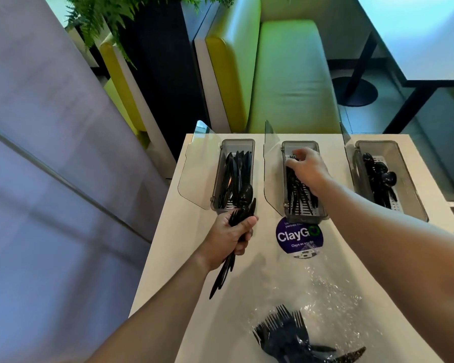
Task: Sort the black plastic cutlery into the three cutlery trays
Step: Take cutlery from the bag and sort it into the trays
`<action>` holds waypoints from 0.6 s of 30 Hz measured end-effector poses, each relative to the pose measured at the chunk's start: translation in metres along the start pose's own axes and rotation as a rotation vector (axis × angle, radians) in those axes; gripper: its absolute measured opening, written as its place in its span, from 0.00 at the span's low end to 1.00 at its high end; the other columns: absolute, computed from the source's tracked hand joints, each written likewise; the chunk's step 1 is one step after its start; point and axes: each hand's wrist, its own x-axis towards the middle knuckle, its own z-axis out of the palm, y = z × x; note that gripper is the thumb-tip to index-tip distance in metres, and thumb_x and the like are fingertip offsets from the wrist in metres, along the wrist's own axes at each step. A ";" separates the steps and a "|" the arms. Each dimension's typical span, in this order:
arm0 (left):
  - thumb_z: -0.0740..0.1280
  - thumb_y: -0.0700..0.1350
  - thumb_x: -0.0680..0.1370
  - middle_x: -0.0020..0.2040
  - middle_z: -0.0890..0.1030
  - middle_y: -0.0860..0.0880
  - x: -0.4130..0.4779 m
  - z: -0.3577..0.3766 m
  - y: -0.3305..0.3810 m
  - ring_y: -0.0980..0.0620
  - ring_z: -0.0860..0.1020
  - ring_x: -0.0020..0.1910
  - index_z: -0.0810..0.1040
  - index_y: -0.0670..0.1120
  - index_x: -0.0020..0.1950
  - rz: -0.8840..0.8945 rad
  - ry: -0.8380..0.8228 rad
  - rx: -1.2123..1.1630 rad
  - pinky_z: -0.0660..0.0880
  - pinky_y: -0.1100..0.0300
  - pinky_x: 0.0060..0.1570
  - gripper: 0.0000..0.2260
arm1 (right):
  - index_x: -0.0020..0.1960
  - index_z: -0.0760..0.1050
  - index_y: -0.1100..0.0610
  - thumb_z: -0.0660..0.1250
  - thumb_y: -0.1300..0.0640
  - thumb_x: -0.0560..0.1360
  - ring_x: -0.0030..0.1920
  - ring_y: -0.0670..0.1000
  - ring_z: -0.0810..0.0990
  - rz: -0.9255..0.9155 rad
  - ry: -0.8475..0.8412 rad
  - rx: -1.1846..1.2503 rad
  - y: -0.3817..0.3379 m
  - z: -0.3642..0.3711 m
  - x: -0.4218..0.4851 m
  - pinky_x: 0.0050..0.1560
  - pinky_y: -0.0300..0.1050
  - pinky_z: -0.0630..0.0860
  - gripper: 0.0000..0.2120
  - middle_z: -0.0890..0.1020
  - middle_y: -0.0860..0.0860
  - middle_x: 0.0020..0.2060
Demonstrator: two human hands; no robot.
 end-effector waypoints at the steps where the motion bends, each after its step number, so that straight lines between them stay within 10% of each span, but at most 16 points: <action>1: 0.68 0.46 0.81 0.32 0.73 0.47 -0.001 0.000 0.000 0.54 0.66 0.23 0.76 0.36 0.57 0.005 -0.003 -0.007 0.61 0.63 0.23 0.13 | 0.65 0.78 0.52 0.70 0.49 0.76 0.55 0.52 0.81 -0.052 0.013 0.035 -0.005 0.000 -0.006 0.60 0.54 0.79 0.18 0.82 0.49 0.58; 6: 0.72 0.51 0.75 0.33 0.76 0.47 -0.006 0.005 0.008 0.53 0.67 0.23 0.72 0.30 0.59 0.030 -0.039 -0.012 0.63 0.63 0.22 0.26 | 0.48 0.82 0.57 0.71 0.49 0.78 0.32 0.47 0.78 -0.227 -0.170 0.186 -0.037 -0.003 -0.047 0.33 0.40 0.74 0.11 0.85 0.52 0.38; 13: 0.70 0.47 0.79 0.32 0.76 0.47 -0.002 0.046 0.014 0.53 0.67 0.23 0.71 0.29 0.59 0.053 -0.124 0.087 0.63 0.63 0.22 0.22 | 0.46 0.81 0.62 0.73 0.57 0.77 0.26 0.43 0.75 -0.165 -0.547 0.051 -0.035 -0.042 -0.094 0.27 0.37 0.70 0.08 0.81 0.46 0.28; 18: 0.69 0.46 0.80 0.31 0.74 0.47 0.004 0.058 0.022 0.54 0.66 0.24 0.74 0.30 0.55 0.067 -0.151 0.115 0.60 0.61 0.23 0.18 | 0.47 0.74 0.60 0.67 0.66 0.79 0.37 0.54 0.85 -0.017 -0.499 0.455 -0.042 -0.070 -0.086 0.33 0.41 0.80 0.04 0.85 0.61 0.43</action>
